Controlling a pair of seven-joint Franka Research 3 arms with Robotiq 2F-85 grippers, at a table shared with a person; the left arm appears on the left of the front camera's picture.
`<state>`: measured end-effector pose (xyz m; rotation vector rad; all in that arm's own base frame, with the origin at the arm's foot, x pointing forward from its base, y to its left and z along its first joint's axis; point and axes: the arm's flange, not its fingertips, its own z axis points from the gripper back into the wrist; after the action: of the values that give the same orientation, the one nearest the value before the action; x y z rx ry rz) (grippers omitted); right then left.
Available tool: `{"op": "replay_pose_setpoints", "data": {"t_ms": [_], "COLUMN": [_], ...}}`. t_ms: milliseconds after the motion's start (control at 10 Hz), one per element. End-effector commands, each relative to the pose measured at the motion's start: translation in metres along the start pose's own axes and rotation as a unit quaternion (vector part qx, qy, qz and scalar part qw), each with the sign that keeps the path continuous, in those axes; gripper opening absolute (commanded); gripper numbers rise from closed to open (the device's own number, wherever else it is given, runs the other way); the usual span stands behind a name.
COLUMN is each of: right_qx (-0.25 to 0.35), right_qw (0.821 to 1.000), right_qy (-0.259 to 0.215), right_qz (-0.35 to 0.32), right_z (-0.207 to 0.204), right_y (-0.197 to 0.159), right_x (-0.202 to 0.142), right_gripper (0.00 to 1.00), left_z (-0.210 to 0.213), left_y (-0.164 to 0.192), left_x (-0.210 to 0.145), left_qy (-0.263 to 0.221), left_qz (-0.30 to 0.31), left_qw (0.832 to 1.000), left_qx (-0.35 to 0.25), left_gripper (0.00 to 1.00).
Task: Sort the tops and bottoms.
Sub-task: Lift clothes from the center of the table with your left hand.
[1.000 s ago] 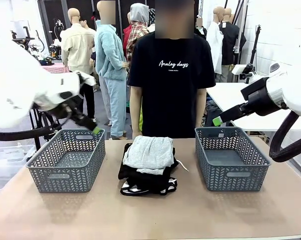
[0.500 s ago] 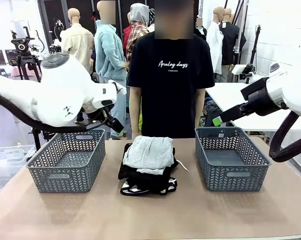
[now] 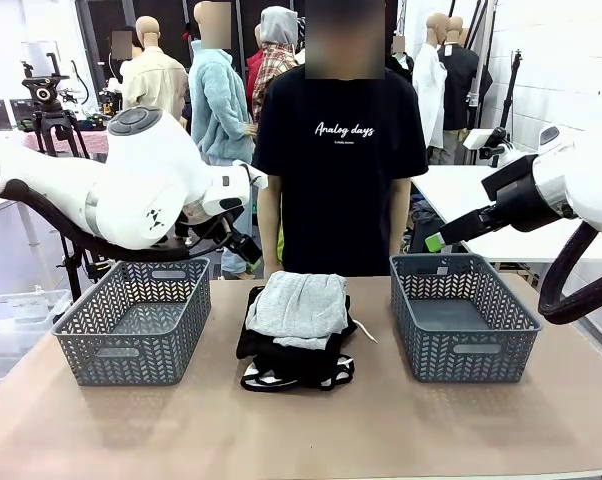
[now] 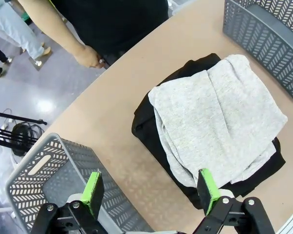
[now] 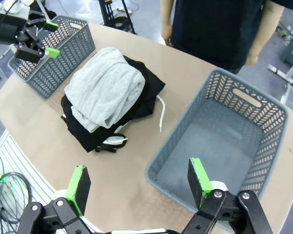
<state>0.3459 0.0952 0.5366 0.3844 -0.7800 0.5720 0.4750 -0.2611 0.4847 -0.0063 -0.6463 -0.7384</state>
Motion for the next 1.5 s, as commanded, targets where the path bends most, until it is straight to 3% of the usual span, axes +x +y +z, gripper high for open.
{"op": "replay_pose_setpoints", "data": {"t_ms": [0,300,600,900,1400], "right_qx": [0.010,0.010,0.010,0.010,0.010], "right_qw": [1.000,1.000,1.000,1.000,1.000], "right_qy": [-0.004,-0.004,-0.004,-0.004,-0.004], "right_qz": [-0.007,-0.007,-0.007,-0.007,-0.007], "right_z": [-0.002,-0.002,-0.002,-0.002,-0.002], "right_y": [-0.001,-0.001,-0.001,-0.001,-0.001], "right_x": [0.000,0.000,0.000,0.000,0.000], "right_gripper": [1.00,1.00,1.00,1.00,1.00], "left_z": [-0.002,-0.014,-0.058,-0.091,-0.100], "left_y": [0.002,-0.010,-0.027,-0.033,-0.052], "left_x": [-0.003,0.018,0.058,0.073,0.077], "left_qy": [0.004,-0.013,0.066,0.090,0.101], "left_qz": [-0.005,-0.006,-0.035,-0.029,-0.018], "left_qw": [1.000,1.000,0.997,0.995,0.993], "left_qx": [0.000,-0.018,-0.019,-0.024,-0.055], "left_gripper": [1.00,1.00,1.00,1.00,1.00]}}
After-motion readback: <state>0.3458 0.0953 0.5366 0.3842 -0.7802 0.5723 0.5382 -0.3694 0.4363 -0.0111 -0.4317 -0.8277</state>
